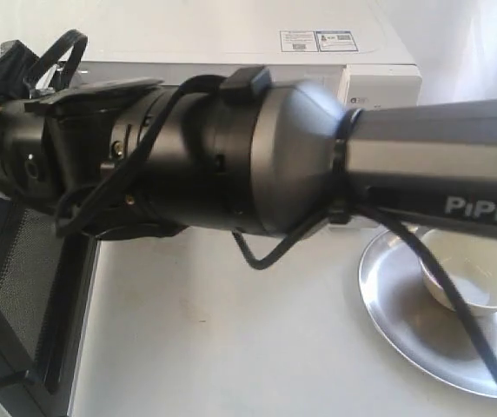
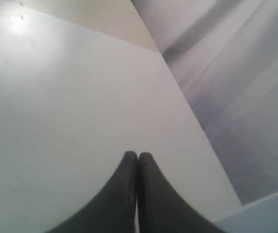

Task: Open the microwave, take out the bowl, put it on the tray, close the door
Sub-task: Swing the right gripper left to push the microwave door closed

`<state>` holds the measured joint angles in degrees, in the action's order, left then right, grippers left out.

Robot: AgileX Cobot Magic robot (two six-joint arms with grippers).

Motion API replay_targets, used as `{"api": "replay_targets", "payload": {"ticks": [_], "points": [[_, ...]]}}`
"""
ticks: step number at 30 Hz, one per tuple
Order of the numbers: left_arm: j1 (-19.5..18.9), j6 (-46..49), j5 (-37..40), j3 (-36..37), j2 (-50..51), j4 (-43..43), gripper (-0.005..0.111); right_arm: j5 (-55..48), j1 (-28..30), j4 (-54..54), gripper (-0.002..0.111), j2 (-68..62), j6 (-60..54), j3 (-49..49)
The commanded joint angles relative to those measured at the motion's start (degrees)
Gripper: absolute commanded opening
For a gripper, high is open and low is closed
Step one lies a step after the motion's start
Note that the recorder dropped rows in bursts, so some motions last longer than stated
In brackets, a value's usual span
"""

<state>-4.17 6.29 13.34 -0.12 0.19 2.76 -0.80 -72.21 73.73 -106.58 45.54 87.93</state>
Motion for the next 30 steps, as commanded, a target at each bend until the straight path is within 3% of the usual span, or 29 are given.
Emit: {"api": "replay_targets", "payload": {"ticks": [1, 6, 11, 13, 17, 22, 30], "points": [[0.2, -0.1, -0.1, 0.1, -0.2, -0.2, 0.000, -14.7, -1.8, 0.4, 0.000, -0.5, -10.2, 0.6], [0.2, -0.1, -0.1, 0.1, -0.2, -0.2, 0.000, -40.3, -2.7, 0.2, 0.000, -0.6, -21.6, 0.6], [0.2, -0.1, -0.1, 0.1, -0.2, -0.2, 0.000, -63.6, -2.0, 7.5, 0.000, -0.6, -22.2, 0.6], [0.2, -0.1, -0.1, 0.1, -0.2, -0.2, 0.000, -68.5, -1.8, 9.7, 0.000, -0.6, -21.1, 0.6], [0.2, -0.1, -0.1, 0.1, -0.2, -0.2, 0.000, -69.2, -1.3, 9.3, 0.000, -0.6, -19.7, 0.6], [0.2, -0.1, -0.1, 0.1, -0.2, -0.2, 0.000, -67.0, 0.3, 1.4, 0.000, -0.9, -19.6, 0.6], [0.2, -0.1, -0.1, 0.1, -0.2, -0.2, 0.000, -65.0, 9.8, -5.9, 0.000, -0.9, -15.0, -5.8]]}}
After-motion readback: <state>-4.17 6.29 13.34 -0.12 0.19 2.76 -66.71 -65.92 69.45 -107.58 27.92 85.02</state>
